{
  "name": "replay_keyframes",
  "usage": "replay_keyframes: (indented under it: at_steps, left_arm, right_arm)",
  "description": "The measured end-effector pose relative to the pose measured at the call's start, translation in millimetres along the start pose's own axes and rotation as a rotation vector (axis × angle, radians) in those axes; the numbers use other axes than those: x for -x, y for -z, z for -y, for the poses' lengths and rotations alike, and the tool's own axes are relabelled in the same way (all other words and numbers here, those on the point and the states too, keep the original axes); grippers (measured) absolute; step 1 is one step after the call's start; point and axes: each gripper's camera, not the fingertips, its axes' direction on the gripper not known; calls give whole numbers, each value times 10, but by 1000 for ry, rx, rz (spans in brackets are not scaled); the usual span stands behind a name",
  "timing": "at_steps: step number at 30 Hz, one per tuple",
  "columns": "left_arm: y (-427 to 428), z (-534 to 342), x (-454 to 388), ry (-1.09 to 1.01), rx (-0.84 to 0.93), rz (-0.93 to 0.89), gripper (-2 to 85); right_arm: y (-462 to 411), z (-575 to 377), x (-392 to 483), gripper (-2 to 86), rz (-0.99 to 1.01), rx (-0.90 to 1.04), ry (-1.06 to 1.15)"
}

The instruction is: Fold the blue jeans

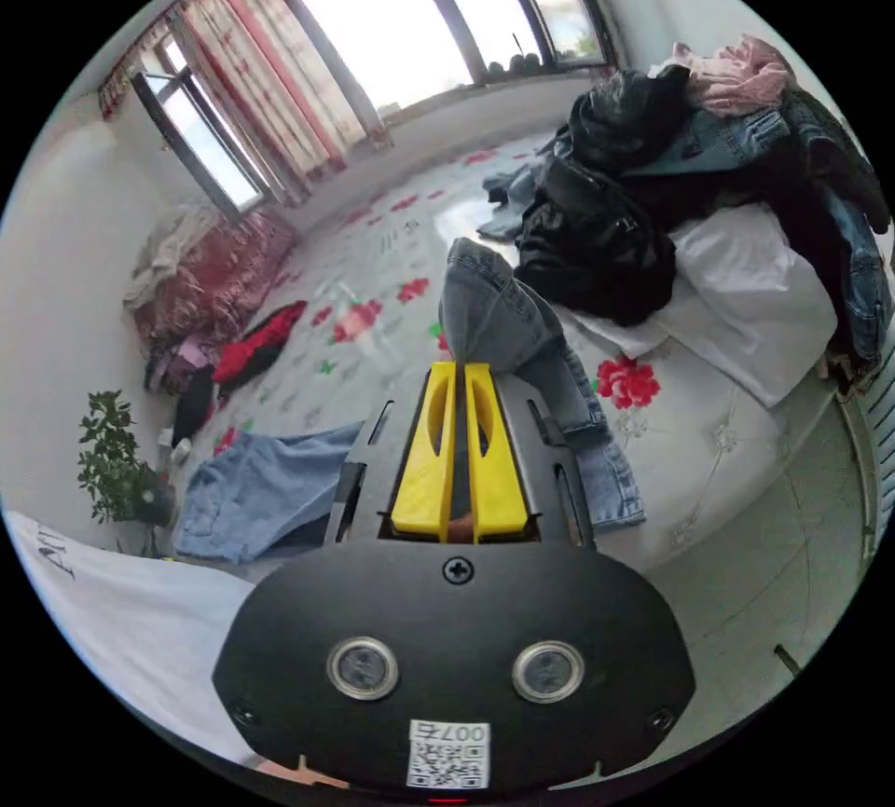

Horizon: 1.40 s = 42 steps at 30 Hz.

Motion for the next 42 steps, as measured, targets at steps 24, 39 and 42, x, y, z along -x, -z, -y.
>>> replay_keyframes:
  at_steps: [24, 39, 42]
  left_arm:
    - [-85, 169, -93, 202, -59, -62, 114]
    - [-365, 595, -901, -38, -31, 188, 4]
    - [163, 601, -1163, -153, -210, 128, -5]
  right_arm:
    - [-236, -266, -1078, 75, -213, 115, -387]
    - [-2720, 735, 2242, 71, 500, 712, 528]
    - [-3314, 669, 2823, 70, 467, 825, 590]
